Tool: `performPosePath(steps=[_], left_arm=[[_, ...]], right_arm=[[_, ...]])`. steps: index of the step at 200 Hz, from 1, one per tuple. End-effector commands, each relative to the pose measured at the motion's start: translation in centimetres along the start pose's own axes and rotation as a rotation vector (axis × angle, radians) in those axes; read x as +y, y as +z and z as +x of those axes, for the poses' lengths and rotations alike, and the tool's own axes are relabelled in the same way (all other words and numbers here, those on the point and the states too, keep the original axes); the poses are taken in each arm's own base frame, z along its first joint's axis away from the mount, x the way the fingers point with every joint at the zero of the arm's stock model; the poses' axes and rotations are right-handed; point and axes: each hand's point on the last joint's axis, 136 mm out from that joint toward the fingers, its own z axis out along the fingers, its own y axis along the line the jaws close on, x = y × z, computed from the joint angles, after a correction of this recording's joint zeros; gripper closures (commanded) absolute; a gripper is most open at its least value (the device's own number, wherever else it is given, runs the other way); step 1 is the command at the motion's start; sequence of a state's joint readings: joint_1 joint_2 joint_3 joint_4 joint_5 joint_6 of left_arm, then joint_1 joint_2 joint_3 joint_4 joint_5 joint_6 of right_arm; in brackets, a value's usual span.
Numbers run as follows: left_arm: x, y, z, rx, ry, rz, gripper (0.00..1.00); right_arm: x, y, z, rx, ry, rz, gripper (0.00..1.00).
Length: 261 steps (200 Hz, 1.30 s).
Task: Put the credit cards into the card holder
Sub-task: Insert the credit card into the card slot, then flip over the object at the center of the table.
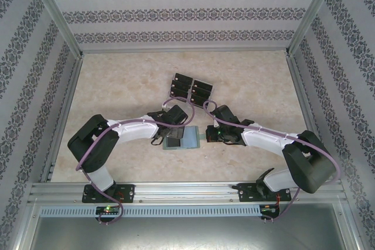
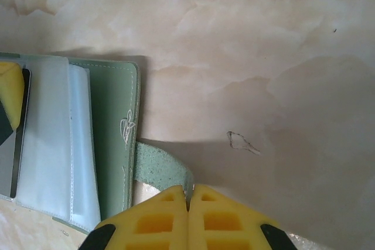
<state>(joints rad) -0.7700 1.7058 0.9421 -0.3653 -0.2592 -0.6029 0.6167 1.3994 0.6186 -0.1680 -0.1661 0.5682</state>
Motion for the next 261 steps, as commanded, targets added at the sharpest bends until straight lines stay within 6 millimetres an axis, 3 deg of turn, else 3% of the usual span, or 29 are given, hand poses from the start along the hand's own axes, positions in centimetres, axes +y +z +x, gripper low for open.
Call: performPosePath(steps=[1, 30, 91, 110, 122, 179, 218, 261], left_arm=[[1.9, -0.5, 0.1, -0.009, -0.020, -0.046, 0.00], [2.3, -1.3, -0.3, -0.035, -0.033, -0.038, 0.00], [0.8, -2.7, -1.5, -0.064, -0.043, 0.049, 0.00], [0.4, -3.0, -1.6, -0.067, -0.049, 0.080, 0.00], [0.3, -3.2, -1.6, -0.066, -0.055, 0.093, 0.00], [2.3, -4.2, -0.3, -0.054, -0.089, 0.040, 0.00], [3.2, -3.8, 1.7, -0.032, -0.104, 0.042, 0.00], [3.7, -2.9, 3.6, -0.003, -0.105, 0.046, 0.00]], right_arm=[[-0.7, 0.1, 0.1, 0.002, -0.010, 0.015, 1.00], [-0.9, 0.0, 0.0, 0.001, -0.007, 0.017, 1.00], [-0.6, -0.2, -0.3, -0.004, -0.004, 0.009, 1.00], [-0.1, -0.8, -0.6, -0.010, 0.003, -0.005, 0.75], [0.4, -1.6, -1.1, -0.024, 0.007, -0.017, 0.64], [4.8, -5.3, -3.1, -0.077, 0.016, -0.139, 0.57], [8.3, -4.3, -3.0, -0.024, -0.026, -0.186, 0.56], [9.5, -1.6, -1.6, 0.037, -0.026, -0.193, 0.57]])
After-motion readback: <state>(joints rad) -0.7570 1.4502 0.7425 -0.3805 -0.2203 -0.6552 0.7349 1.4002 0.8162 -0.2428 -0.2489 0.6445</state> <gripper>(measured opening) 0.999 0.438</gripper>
